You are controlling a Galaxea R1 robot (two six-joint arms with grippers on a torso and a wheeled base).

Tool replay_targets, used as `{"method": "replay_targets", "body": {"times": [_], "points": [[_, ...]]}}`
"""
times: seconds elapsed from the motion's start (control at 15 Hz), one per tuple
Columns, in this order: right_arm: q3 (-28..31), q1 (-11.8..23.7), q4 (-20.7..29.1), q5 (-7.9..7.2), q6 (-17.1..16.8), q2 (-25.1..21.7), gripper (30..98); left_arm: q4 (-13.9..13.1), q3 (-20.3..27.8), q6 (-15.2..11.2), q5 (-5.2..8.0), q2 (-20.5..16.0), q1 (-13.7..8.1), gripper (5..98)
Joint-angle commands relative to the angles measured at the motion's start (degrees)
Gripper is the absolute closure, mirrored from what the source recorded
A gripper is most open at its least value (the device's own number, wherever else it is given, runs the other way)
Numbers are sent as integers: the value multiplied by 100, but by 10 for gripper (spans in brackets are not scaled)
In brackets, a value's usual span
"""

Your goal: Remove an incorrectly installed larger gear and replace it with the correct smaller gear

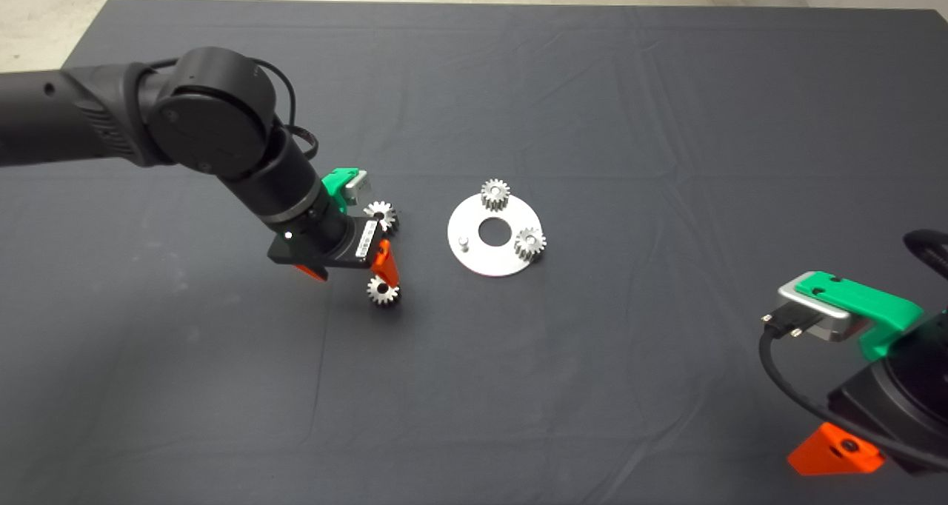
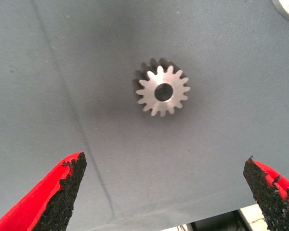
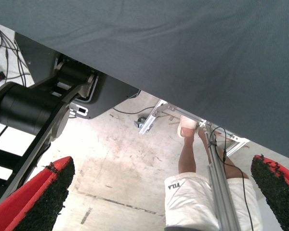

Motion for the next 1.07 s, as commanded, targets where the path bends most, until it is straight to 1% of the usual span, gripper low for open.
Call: {"method": "replay_targets", "body": {"times": [0.0, 0.07, 0.13, 0.2, 0.4, 0.47, 0.53, 0.6, 0.67, 0.73, 0.8, 0.87, 0.93, 1.0], "points": [[22, 73, -150, -602, -15, 7, 317, -34, -123, -47, 36, 135, -62, 200], [22, 73, -150, -602, -15, 7, 317, -21, -160, -47, 50, 170, 7, 200], [22, 73, -150, -602, -15, 7, 317, -7, -151, -47, 44, 170, 132, 200], [22, 73, -150, -602, -15, 7, 317, -6, -151, -57, 44, 170, 175, 200], [22, 73, -150, -593, -15, 7, 317, 57, -160, -118, 44, 179, 202, 200], [22, 73, -150, -593, -15, 7, 317, 150, -160, -135, 53, 170, 211, 200], [22, 73, -150, -593, -19, 7, 317, 291, -143, -236, 62, 196, 233, 200], [22, 73, -150, -593, -24, 7, 317, 362, -134, -311, 71, 239, 246, 200], [22, 73, -150, -593, -24, 7, 317, 397, -141, -320, 71, 292, 271, 200], [22, 73, -150, -584, -17, 7, 317, 417, -160, -328, 74, 322, 336, 200], [22, 73, -150, -567, -24, 7, 317, 499, -169, -320, 78, 328, 411, 200], [22, 73, -150, -558, -32, 7, 317, 710, -169, -329, 71, 355, 550, 200], [22, 73, -150, -553, -33, 7, 317, 864, -169, -320, 80, 364, 712, 200], [22, 73, -150, -549, -33, 7, 317, 962, -169, -320, 88, 364, 845, 200]]}}
